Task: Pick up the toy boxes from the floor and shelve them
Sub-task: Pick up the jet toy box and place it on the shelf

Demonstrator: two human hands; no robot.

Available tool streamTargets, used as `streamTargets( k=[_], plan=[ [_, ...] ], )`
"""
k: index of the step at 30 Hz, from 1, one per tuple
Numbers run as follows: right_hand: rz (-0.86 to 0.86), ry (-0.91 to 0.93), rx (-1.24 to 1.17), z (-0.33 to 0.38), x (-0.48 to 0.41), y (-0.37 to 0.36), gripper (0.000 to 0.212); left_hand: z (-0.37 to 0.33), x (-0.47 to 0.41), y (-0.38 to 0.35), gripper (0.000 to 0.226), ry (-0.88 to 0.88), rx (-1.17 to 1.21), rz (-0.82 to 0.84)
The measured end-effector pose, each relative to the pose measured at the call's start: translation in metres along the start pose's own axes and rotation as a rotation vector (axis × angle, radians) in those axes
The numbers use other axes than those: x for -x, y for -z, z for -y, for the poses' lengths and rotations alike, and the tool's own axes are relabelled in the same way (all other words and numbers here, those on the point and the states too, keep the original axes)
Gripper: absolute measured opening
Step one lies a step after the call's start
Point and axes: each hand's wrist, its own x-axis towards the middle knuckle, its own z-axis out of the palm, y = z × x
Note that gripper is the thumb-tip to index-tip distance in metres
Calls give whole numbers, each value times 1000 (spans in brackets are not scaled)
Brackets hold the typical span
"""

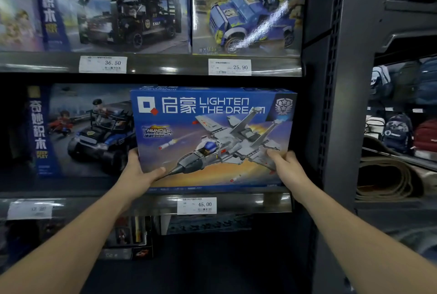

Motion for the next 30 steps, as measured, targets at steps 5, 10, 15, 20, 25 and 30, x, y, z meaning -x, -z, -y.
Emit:
streamTargets(
  k=[5,10,15,20,25,30],
  plan=[
    [-32,-28,140,-2,-23,-11,53,12,-3,2,78,0,-80,40],
    [-67,-59,207,-6,-39,-17,56,11,-2,3,83,-26,-136,70],
    [-88,-59,290,-7,-43,-19,53,7,0,2,83,-38,-151,91],
    [-78,-85,333,-10,-43,-17,55,1,0,1,76,-14,-123,126],
    [-63,-75,370,-6,-33,-14,54,-3,3,6,88,23,-123,122],
    [-106,-17,383,2,-13,-7,62,-8,18,9,86,33,-108,53]
  ],
)
